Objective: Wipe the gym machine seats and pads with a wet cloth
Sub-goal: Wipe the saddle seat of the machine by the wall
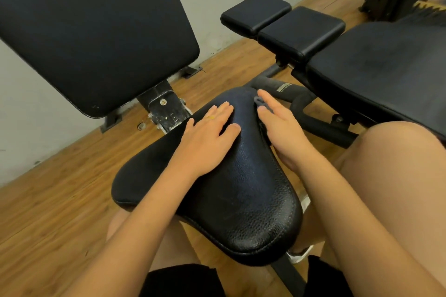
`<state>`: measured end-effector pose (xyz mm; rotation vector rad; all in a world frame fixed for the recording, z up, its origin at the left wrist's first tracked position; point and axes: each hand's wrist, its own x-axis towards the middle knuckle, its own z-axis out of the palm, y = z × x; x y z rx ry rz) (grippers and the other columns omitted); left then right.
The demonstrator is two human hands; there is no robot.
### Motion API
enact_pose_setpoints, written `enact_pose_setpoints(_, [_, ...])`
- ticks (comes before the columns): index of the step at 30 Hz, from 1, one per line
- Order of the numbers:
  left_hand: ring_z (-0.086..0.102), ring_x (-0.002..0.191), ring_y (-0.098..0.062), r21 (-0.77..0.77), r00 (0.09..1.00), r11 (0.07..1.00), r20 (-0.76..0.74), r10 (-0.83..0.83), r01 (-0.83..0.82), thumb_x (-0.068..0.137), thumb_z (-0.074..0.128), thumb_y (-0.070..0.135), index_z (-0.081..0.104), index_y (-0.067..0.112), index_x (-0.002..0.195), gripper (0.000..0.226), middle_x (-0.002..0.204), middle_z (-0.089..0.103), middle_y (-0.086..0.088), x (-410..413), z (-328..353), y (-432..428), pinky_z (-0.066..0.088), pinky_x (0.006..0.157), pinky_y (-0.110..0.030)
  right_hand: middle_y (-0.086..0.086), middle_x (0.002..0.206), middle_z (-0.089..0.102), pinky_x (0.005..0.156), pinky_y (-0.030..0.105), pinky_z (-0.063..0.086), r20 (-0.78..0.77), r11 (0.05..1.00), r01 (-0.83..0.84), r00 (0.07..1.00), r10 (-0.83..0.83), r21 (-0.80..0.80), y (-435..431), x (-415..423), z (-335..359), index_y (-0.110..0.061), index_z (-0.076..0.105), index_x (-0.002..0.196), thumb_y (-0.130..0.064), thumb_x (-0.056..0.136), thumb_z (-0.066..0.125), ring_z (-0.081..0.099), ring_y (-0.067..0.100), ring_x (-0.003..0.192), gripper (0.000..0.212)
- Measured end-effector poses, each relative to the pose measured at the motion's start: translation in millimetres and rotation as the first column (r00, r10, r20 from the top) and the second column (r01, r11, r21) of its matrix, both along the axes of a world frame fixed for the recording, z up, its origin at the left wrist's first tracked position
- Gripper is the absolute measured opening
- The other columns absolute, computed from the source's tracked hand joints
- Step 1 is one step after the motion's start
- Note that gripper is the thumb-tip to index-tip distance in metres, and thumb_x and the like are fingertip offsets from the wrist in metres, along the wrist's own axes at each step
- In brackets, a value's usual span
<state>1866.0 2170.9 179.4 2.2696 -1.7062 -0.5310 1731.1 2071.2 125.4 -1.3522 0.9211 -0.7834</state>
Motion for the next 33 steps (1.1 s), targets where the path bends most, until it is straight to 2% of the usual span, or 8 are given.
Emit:
enact_pose_setpoints(3, [0.006,0.151,-0.004,0.007,1.0,1.0,0.009,0.0,0.0,0.104,0.031,0.045,0.019,0.032,0.158,0.057,0.164,0.012,0.017,-1,2,-1,0.003,0.123,-0.052,-0.005,0.154,0.039,0.117,0.041,0.032,-0.011,0.996,0.063,0.998,-0.063,0.067,-22,16,6,-0.025,0.037,0.15,-0.024,0.101,0.042,0.038,0.012,0.138,0.049])
enact_pose_setpoints(6, [0.006,0.151,-0.005,0.003,1.0,1.0,0.02,-0.006,0.006,0.104,0.031,0.045,0.02,0.031,0.158,0.056,0.164,0.012,0.016,-2,4,1,0.004,0.123,-0.053,-0.004,0.153,0.04,0.117,0.04,0.032,0.005,0.996,0.039,0.999,-0.04,0.085,-8,10,15,-0.024,0.035,0.151,-0.017,0.102,0.041,0.039,0.011,0.138,0.05])
enact_pose_setpoints(11, [0.005,0.151,-0.006,0.023,0.999,1.0,0.037,-0.015,0.015,0.105,0.028,0.045,0.017,0.031,0.158,0.056,0.165,0.009,0.016,-2,2,2,0.003,0.123,-0.052,-0.012,0.142,0.05,0.111,0.026,0.037,0.113,0.989,-0.052,0.993,0.037,0.136,51,-32,14,-0.024,0.041,0.148,-0.011,0.102,0.043,0.049,-0.001,0.125,0.047])
enact_pose_setpoints(15, [0.005,0.151,-0.005,0.02,0.999,1.0,0.045,-0.017,0.017,0.105,0.027,0.045,0.016,0.032,0.158,0.056,0.165,0.009,0.016,1,-1,1,0.004,0.123,-0.052,-0.007,0.152,0.042,0.117,0.038,0.033,0.11,0.985,-0.03,0.994,0.011,0.169,28,-17,14,-0.023,0.038,0.15,-0.02,0.097,0.048,0.043,0.008,0.135,0.054])
enact_pose_setpoints(19, [0.006,0.152,-0.006,0.014,0.998,1.0,0.051,-0.025,0.025,0.105,0.027,0.046,0.017,0.031,0.158,0.056,0.165,0.01,0.016,1,-1,-1,0.005,0.123,-0.052,-0.004,0.152,0.042,0.113,0.038,0.039,0.111,0.98,-0.005,0.994,-0.017,0.198,14,-7,23,-0.022,0.031,0.153,-0.013,0.103,0.041,0.046,0.01,0.132,0.052])
enact_pose_setpoints(27, [0.007,0.152,-0.008,0.006,0.999,1.0,0.046,-0.021,0.021,0.105,0.029,0.044,0.02,0.029,0.158,0.056,0.165,0.012,0.013,1,-2,0,0.007,0.122,-0.055,-0.004,0.137,0.059,0.104,0.028,0.045,0.287,0.955,-0.154,0.955,0.077,0.254,80,-66,14,-0.018,0.048,0.144,-0.005,0.101,0.043,0.057,0.01,0.124,0.045])
enact_pose_setpoints(31, [0.01,0.152,-0.01,-0.017,0.999,0.999,0.032,-0.042,0.042,0.104,0.031,0.045,0.024,0.028,0.157,0.056,0.164,0.015,0.012,4,-3,1,0.011,0.121,-0.056,-0.004,0.143,0.054,0.111,0.035,0.04,0.195,0.972,-0.087,0.98,0.044,0.22,57,-41,16,-0.02,0.046,0.146,-0.009,0.101,0.044,0.053,0.011,0.128,0.046])
enact_pose_setpoints(33, [0.013,0.151,-0.01,-0.085,0.99,0.987,-0.024,-0.136,0.133,0.102,0.034,0.045,0.03,0.029,0.155,0.056,0.162,0.023,0.013,5,3,5,0.014,0.121,-0.054,-0.005,0.144,0.052,0.109,0.032,0.041,0.148,0.983,-0.039,0.989,0.012,0.18,45,-32,19,-0.02,0.045,0.147,-0.01,0.101,0.044,0.052,0.009,0.127,0.047])
